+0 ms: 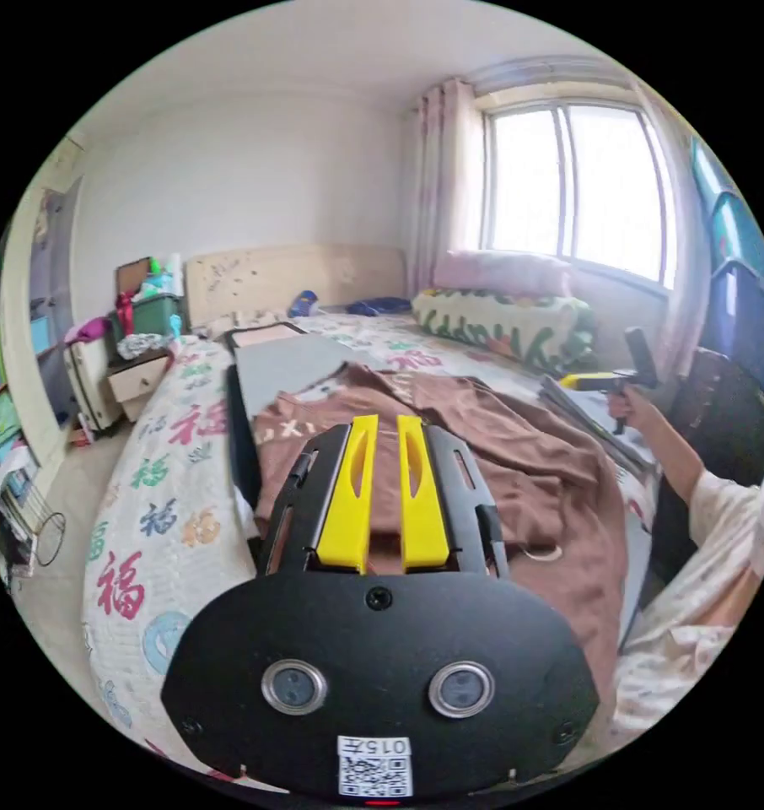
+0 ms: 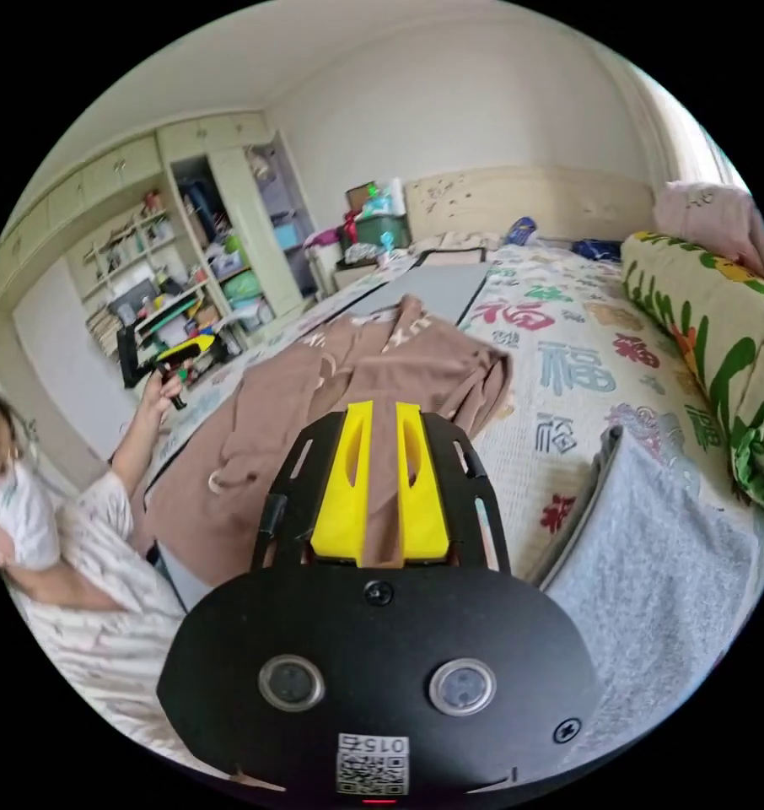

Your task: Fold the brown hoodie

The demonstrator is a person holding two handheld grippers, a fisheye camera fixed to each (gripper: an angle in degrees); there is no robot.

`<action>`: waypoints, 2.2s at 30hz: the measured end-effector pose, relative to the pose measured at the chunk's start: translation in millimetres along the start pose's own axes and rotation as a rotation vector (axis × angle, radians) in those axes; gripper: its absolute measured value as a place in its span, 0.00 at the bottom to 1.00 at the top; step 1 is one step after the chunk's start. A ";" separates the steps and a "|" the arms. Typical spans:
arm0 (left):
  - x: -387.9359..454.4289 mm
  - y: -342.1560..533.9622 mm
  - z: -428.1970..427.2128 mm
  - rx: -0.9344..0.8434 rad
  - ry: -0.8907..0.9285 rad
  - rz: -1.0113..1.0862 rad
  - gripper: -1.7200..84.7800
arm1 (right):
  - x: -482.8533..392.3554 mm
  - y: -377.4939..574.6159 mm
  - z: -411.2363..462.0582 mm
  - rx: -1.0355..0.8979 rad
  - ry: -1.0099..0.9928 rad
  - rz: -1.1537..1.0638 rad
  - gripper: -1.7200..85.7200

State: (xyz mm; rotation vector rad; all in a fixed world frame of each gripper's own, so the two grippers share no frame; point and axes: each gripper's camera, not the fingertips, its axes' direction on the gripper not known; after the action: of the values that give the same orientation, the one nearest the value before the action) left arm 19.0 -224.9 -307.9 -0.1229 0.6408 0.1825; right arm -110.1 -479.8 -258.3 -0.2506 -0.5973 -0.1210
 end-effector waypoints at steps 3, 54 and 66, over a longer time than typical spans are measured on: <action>43.2 62.3 -45.9 -0.024 0.017 -0.010 0.08 | -3.3 43.5 -22.0 0.015 0.066 0.028 0.12; 110.9 111.0 -218.8 0.038 -0.219 0.075 0.03 | -83.9 309.2 -181.8 -0.034 0.023 -0.069 0.07; 80.8 86.4 -218.4 0.131 -0.141 -0.124 0.03 | -131.9 468.7 -144.9 0.074 0.319 -0.161 0.19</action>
State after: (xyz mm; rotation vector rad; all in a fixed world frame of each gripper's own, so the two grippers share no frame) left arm -62.4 -167.1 -535.3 -0.0230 0.5012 0.0289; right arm -53.6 -62.1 -541.9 -0.1072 -0.3033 -0.2881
